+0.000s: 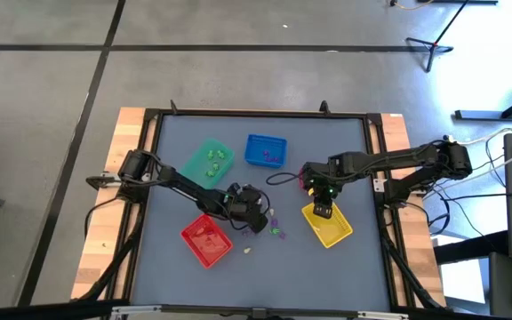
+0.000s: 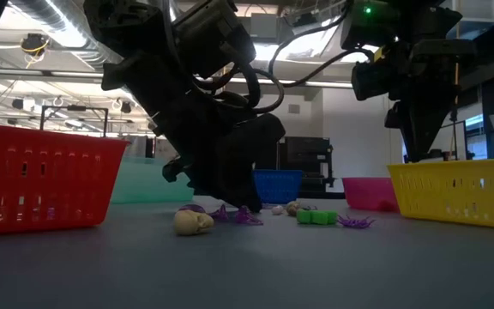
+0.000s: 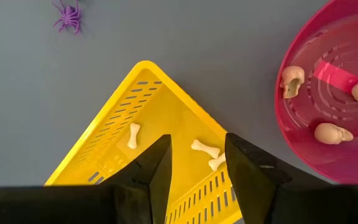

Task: Sort Halloween decoration
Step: Put the white bone toy into the yellow bin

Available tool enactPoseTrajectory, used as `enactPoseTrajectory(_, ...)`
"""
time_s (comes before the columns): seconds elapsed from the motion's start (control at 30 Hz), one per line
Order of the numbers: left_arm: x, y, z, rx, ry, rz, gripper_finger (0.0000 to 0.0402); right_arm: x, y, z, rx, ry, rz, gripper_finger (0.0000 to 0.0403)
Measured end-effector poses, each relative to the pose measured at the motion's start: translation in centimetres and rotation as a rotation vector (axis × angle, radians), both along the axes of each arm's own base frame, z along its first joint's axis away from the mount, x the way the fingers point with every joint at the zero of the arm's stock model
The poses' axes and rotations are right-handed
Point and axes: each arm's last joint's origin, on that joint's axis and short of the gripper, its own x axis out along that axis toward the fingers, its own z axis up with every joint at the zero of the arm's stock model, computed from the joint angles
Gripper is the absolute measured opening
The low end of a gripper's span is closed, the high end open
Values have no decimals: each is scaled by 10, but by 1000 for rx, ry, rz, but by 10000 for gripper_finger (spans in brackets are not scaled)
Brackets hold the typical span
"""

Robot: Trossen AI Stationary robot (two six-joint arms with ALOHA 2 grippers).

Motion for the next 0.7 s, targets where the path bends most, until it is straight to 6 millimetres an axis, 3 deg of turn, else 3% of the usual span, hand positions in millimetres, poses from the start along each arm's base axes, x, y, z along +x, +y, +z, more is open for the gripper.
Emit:
enactPoseTrajectory(0.47,0,-2,-1,-1,0,-6,14,0,0,0,-10,0,-2,147)
enactPoseTrajectory(0.7,0,-2,-1,0,2,-6,5,0,0,0,-10,0,-2,147)
